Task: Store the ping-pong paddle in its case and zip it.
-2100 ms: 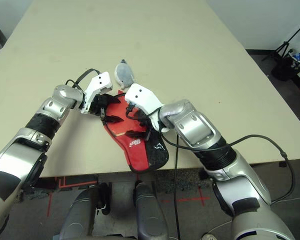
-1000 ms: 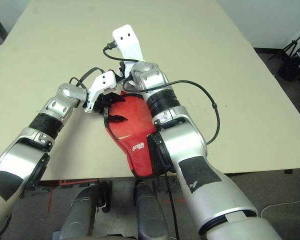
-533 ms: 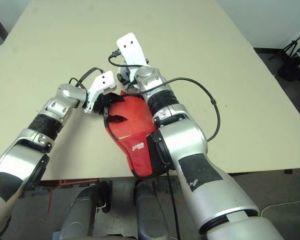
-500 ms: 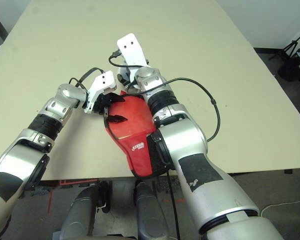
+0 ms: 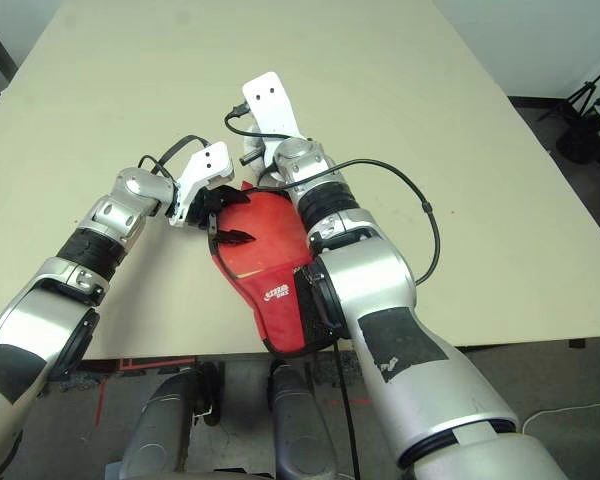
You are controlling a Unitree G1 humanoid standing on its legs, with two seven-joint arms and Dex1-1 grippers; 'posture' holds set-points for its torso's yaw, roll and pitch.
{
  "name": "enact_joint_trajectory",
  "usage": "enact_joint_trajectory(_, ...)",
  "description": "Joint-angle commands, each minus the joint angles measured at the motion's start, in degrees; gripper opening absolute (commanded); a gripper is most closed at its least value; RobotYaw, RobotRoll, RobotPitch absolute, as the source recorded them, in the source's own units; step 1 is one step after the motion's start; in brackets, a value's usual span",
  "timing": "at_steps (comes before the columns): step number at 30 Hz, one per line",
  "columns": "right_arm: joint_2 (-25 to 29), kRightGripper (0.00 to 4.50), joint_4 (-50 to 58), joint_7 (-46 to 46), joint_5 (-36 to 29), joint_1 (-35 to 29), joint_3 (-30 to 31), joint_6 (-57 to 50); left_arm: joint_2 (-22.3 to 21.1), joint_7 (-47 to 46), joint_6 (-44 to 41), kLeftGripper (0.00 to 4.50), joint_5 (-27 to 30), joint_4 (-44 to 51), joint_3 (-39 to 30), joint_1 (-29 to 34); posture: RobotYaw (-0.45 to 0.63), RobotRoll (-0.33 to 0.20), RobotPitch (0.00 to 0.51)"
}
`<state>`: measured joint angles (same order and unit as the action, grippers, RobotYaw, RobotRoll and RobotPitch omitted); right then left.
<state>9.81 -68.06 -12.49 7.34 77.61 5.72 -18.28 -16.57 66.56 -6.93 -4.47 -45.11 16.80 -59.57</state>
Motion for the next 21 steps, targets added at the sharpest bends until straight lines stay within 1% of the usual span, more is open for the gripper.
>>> enact_joint_trajectory(1, 3.48, 0.01, 0.89, -1.73, 2.96, -1.09, 2.19, 0.06, 0.22, -0.33, -0.54, 4.50, -1.93, -2.34, 1.80, 1.57, -0.08, 0.000, 0.224)
enact_joint_trajectory(5, 7.43, 0.01, 6.39, -6.59, 5.41, -3.98, 5.19, -3.55, 0.40, -0.40, -0.45, 4.50, -1.93, -2.72, 1.76, 1.20, -0.09, 0.000, 0.226)
enact_joint_trajectory(7, 9.52, 0.01, 12.44, -9.94, 6.28, -6.96, 6.65, -7.07, 0.42, -0.42, -0.36, 4.50, -1.94, -2.81, 1.74, 1.13, -0.09, 0.000, 0.228)
enact_joint_trajectory(13, 17.71, 0.01, 42.29, -21.82, 7.27, -19.81, 10.40, -25.94, 0.56, -0.33, 0.09, 4.50, -2.03, -3.25, 1.86, 1.14, -0.12, 0.000, 0.232)
enact_joint_trajectory(15, 21.74, 0.01, 52.41, -25.43, 7.06, -24.00, 11.19, -31.90, 0.75, -0.39, 0.25, 4.50, -2.07, -3.47, 1.91, 1.14, -0.13, 0.000, 0.233)
enact_joint_trajectory(18, 27.10, 0.01, 63.12, -29.32, 6.23, -28.58, 11.66, -38.32, 0.96, -0.42, 0.43, 4.50, -2.07, -3.71, 1.96, 1.12, -0.14, 0.000, 0.234)
enact_joint_trajectory(21, 34.28, 0.01, 73.06, -33.88, 4.64, -33.07, 11.97, -44.77, 1.17, -0.48, 0.76, 4.50, -2.12, -4.14, 1.99, 0.99, -0.14, 0.000, 0.233)
